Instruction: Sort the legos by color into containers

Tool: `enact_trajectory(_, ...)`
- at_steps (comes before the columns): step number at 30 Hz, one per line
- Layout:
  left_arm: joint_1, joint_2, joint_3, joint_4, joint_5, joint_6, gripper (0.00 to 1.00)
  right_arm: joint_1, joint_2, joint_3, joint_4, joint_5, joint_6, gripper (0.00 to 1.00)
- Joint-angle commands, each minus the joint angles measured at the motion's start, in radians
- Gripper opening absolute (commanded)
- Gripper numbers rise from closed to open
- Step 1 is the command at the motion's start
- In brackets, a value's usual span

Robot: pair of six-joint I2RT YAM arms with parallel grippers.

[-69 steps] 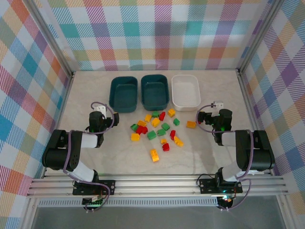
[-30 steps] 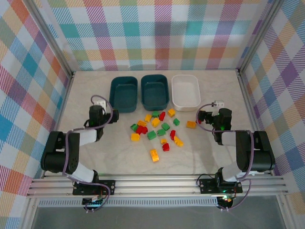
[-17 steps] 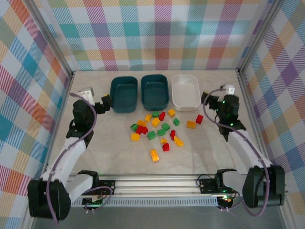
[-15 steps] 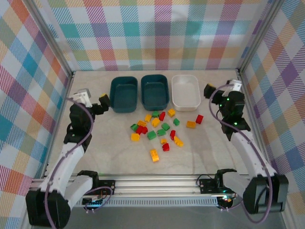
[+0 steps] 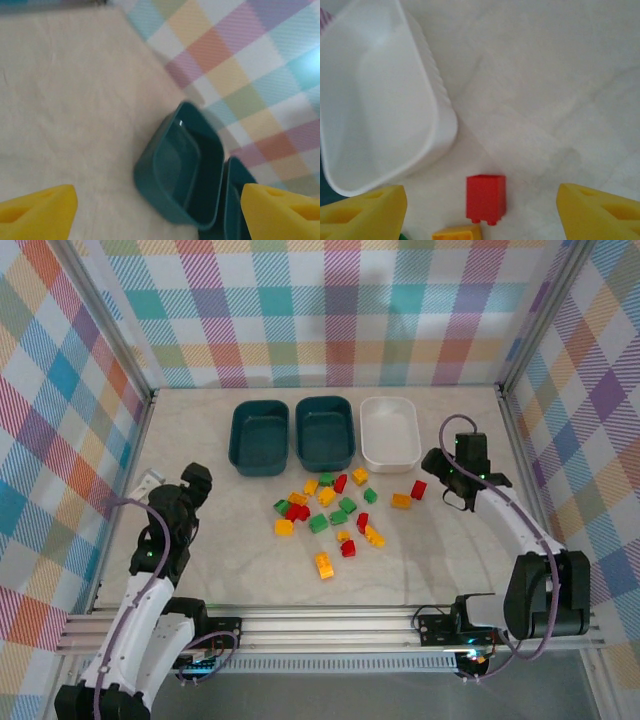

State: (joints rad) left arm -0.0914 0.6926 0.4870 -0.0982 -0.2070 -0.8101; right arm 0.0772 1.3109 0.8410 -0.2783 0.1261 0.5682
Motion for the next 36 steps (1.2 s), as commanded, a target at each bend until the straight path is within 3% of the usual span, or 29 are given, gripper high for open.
enact_trajectory(1, -0.012, 0.041, -0.001, -0.097, 0.191, -0.029, 0.81, -0.004, 0.056, 0.022, -0.073, -0.043, -0.015, 0.77)
enact_trajectory(7, -0.088, 0.061, -0.035, -0.108, 0.31, -0.018, 0.79, 0.004, 0.217, 0.046, -0.06, -0.156, -0.009, 0.67)
enact_trajectory(14, -0.18, 0.105, -0.032, -0.065, 0.353, 0.006, 0.81, 0.041, 0.268, 0.055, -0.033, -0.151, -0.012, 0.67)
enact_trajectory(18, -0.264, 0.168, -0.027, -0.034, 0.3, 0.008, 0.81, 0.053, 0.316, 0.072, -0.025, -0.137, -0.006, 0.66)
enact_trajectory(26, -0.408, 0.319, 0.03, -0.014, 0.23, 0.023, 0.81, 0.085, 0.381, 0.12, -0.055, -0.018, -0.016, 0.49)
enact_trajectory(31, -0.456, 0.395, 0.07, -0.012, 0.215, 0.025, 0.82, 0.09, 0.391, 0.121, -0.066, 0.004, -0.023, 0.32)
enact_trajectory(36, -0.475, 0.43, 0.089, -0.018, 0.207, 0.03, 0.82, 0.107, 0.324, 0.097, -0.068, 0.068, -0.044, 0.3)
